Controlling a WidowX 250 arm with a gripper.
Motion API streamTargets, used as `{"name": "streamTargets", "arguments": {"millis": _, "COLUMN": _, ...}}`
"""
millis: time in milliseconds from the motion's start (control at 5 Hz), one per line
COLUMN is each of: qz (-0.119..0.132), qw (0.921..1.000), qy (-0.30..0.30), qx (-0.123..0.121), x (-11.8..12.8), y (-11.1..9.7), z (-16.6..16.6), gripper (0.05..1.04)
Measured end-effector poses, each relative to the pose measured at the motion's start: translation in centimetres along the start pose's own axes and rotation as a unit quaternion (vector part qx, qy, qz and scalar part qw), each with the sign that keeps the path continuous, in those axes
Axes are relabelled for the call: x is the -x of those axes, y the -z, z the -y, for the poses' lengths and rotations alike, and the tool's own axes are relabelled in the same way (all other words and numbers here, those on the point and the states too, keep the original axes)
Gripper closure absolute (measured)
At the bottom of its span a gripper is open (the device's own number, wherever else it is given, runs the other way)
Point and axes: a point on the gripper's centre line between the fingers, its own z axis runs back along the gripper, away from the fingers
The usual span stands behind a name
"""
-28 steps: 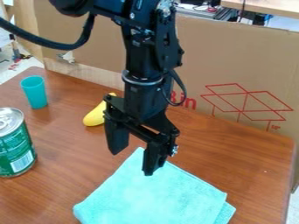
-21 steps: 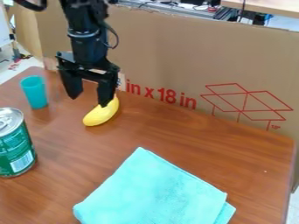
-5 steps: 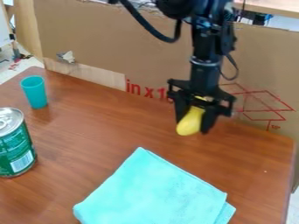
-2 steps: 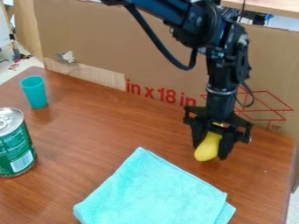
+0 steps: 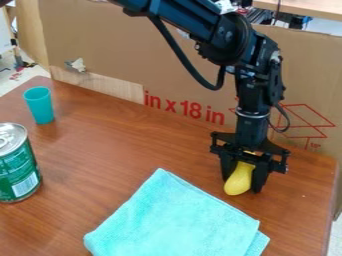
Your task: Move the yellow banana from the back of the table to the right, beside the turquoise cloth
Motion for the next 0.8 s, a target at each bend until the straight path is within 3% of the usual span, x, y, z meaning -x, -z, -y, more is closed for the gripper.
{"name": "streamTargets", "arguments": {"millis": 200, "qz": -0.004, "qw": 1.0000, "qy": 0.001, "qx": 0.000, "x": 0.1, "y": -0.1, "z": 0.1, "gripper": 0.404}}
{"name": "streamTargets", "arguments": {"millis": 400, "qz": -0.001, "qw": 1.0000, "qy": -0.002, "qx": -0.008, "x": 0.2, "y": -0.1, "z": -0.3, "gripper": 0.153}}
{"name": "streamTargets", "arguments": {"millis": 600, "qz": 0.005, "qw": 1.0000, "qy": 0.003, "qx": -0.008, "x": 0.2, "y": -0.2, "z": -0.4, "gripper": 0.083}}
{"name": "streamTargets", "arguments": {"millis": 800, "qz": 0.023, "qw": 0.9997, "qy": -0.007, "qx": -0.004, "x": 0.0, "y": -1.6, "z": -1.2, "gripper": 0.083}}
